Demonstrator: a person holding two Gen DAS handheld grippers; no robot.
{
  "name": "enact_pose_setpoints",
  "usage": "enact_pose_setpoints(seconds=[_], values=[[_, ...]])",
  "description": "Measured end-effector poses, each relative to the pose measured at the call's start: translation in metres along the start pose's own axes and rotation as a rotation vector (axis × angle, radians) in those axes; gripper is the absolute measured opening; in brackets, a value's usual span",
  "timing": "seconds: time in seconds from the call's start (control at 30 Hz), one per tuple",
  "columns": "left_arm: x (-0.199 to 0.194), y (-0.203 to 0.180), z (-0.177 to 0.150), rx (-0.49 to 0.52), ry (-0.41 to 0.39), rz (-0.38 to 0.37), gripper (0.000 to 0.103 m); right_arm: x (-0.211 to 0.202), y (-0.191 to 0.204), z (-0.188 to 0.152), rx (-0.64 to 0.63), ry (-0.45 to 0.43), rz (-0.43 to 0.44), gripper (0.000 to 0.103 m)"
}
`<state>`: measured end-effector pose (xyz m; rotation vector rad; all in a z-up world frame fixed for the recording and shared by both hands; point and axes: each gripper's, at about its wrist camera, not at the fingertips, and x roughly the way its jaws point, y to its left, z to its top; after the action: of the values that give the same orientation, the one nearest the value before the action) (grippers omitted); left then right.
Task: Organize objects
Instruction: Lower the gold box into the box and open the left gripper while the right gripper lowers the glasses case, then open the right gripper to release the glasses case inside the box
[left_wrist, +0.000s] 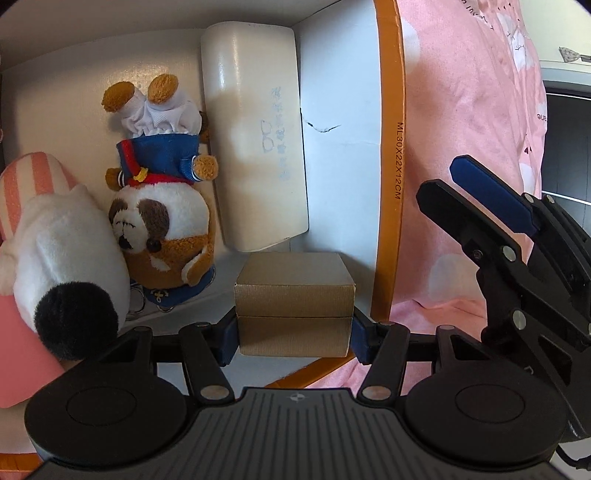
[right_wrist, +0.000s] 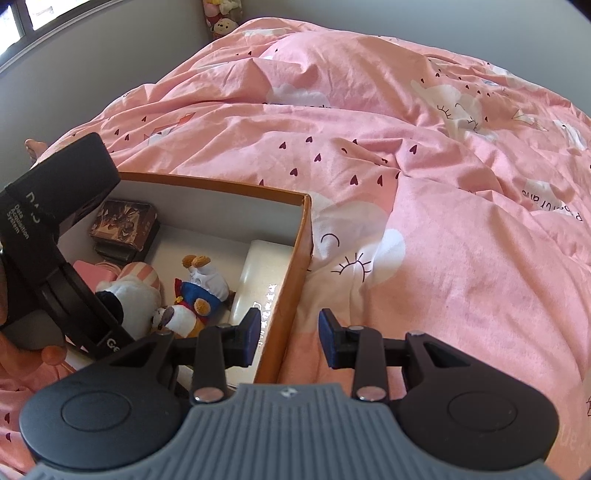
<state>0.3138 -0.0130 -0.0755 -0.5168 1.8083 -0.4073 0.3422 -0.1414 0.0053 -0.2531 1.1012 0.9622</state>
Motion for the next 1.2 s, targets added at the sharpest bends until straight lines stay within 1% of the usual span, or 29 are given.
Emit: enact_pose_setpoints(seconds=[0.1,0.17,0.27,0.33,0.4,0.47,0.5,0.53,0.6,0.63,0.67,0.7,0.73,0.77,0.8,0.87,0.93,1.03,1.13,1.2], values=[[0.001,0.006,0.001,-0.030,0.018,0.000,0.067,0.000,0.000,0.001,-0.001,-0.001,0.026,0.035],[0.003,0.005,0.000,-0.025,0.020,-0.011,0.067,0.000,0.002,0.002,-0.010,-0.002,0.055,0.033],[-0.001,0.006,-0.004,-0.005,-0.031,-0.009,0.073,-0.001,0.006,0.004,-0.024,0.001,0.068,0.032],[-0.004,0.009,-0.008,-0.001,-0.049,-0.033,0.073,0.000,0.008,0.005,-0.030,0.003,0.078,0.031],[-0.008,0.013,-0.014,0.011,-0.057,-0.072,0.073,-0.001,0.009,0.007,-0.035,0.006,0.100,0.029],[-0.013,0.020,-0.021,0.012,-0.080,-0.101,0.072,0.000,0.010,0.009,-0.040,0.016,0.117,0.028],[-0.016,0.023,-0.025,0.019,-0.091,-0.110,0.070,0.000,0.011,0.010,-0.051,0.022,0.123,0.028],[-0.020,0.027,-0.029,0.028,-0.111,-0.114,0.068,0.001,0.014,0.011,-0.072,0.031,0.126,0.028],[-0.031,0.031,-0.038,0.047,-0.167,-0.100,0.064,0.006,0.021,0.013,-0.127,0.058,0.116,0.028],[-0.037,0.032,-0.044,0.069,-0.190,-0.099,0.061,0.009,0.025,0.013,-0.154,0.076,0.109,0.028],[-0.044,0.032,-0.048,0.086,-0.219,-0.090,0.056,0.013,0.029,0.013,-0.185,0.099,0.111,0.028],[-0.049,0.031,-0.053,0.105,-0.249,-0.075,0.053,0.016,0.034,0.012,-0.213,0.119,0.114,0.028],[-0.055,0.031,-0.058,0.127,-0.276,-0.063,0.052,0.021,0.039,0.012,-0.240,0.143,0.115,0.028],[-0.060,0.030,-0.060,0.137,-0.307,-0.057,0.050,0.026,0.044,0.012,-0.269,0.168,0.114,0.026],[-0.067,0.031,-0.064,0.136,-0.345,-0.047,0.047,0.032,0.050,0.012,-0.302,0.197,0.112,0.021],[-0.081,0.031,-0.071,0.165,-0.421,0.000,0.047,0.046,0.061,0.014,-0.363,0.249,0.100,0.017],[-0.086,0.028,-0.075,0.170,-0.470,0.032,0.047,0.062,0.069,0.017,-0.406,0.319,0.090,0.012],[-0.089,0.032,-0.074,0.170,-0.491,0.016,0.047,0.084,0.079,0.019,-0.454,0.413,0.091,0.011],[-0.086,0.037,-0.072,0.161,-0.492,0.002,0.047,0.103,0.085,0.019,-0.482,0.524,0.099,0.009],[-0.087,0.046,-0.075,0.160,-0.490,-0.015,0.046,0.111,0.087,0.017,-0.497,0.583,0.104,0.007]])
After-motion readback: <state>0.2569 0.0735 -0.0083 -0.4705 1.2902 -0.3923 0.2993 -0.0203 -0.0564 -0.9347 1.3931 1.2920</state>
